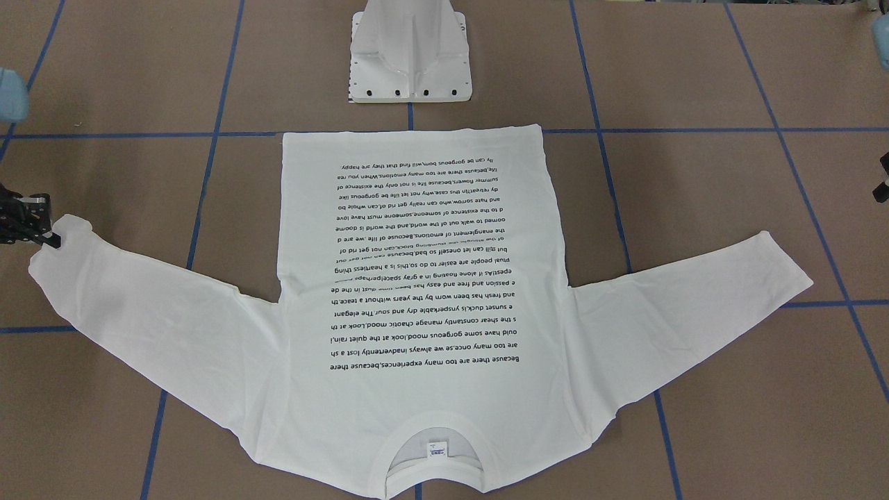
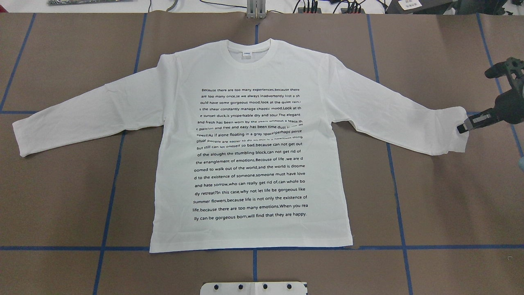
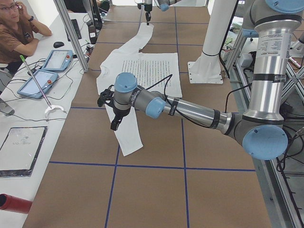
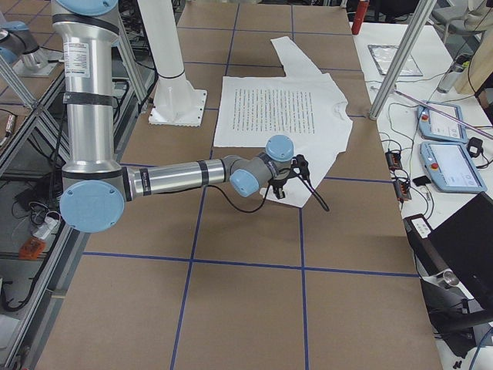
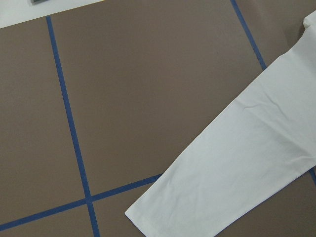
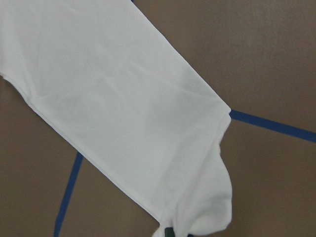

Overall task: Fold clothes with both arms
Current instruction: 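Lift the held sleeve and carry it toward the shirt collar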

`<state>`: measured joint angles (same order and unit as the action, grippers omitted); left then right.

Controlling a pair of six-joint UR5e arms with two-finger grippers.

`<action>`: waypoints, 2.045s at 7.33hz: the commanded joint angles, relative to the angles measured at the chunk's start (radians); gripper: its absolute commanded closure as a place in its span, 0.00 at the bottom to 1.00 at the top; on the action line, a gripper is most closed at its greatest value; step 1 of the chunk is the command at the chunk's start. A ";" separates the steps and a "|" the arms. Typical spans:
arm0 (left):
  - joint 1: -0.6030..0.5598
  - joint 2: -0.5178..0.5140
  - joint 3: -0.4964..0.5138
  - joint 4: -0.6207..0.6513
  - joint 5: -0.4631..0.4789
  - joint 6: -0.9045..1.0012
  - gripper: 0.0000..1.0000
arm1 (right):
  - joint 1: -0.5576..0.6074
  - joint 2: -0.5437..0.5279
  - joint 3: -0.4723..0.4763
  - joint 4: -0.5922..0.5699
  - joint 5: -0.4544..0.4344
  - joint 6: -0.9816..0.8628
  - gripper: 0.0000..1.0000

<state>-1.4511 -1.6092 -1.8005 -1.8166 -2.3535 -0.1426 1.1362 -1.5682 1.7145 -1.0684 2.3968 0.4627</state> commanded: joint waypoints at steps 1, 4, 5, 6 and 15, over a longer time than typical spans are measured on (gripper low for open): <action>0.000 0.000 -0.002 0.000 -0.001 0.000 0.02 | 0.017 0.081 0.028 -0.001 0.051 0.133 1.00; 0.000 0.000 0.000 -0.001 -0.001 0.005 0.02 | -0.065 0.313 -0.013 -0.008 0.067 0.418 1.00; 0.000 0.002 0.000 -0.001 0.000 0.006 0.02 | -0.105 0.395 -0.063 -0.008 0.062 0.469 1.00; 0.000 0.002 0.001 -0.001 0.000 0.006 0.02 | -0.139 0.451 -0.097 -0.008 0.029 0.506 1.00; -0.002 0.032 0.016 -0.015 0.002 0.009 0.02 | -0.300 0.859 -0.139 -0.027 -0.117 0.570 1.00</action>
<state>-1.4515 -1.5837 -1.7860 -1.8219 -2.3528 -0.1328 0.8811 -0.7573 1.5809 -1.0842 2.3187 1.0311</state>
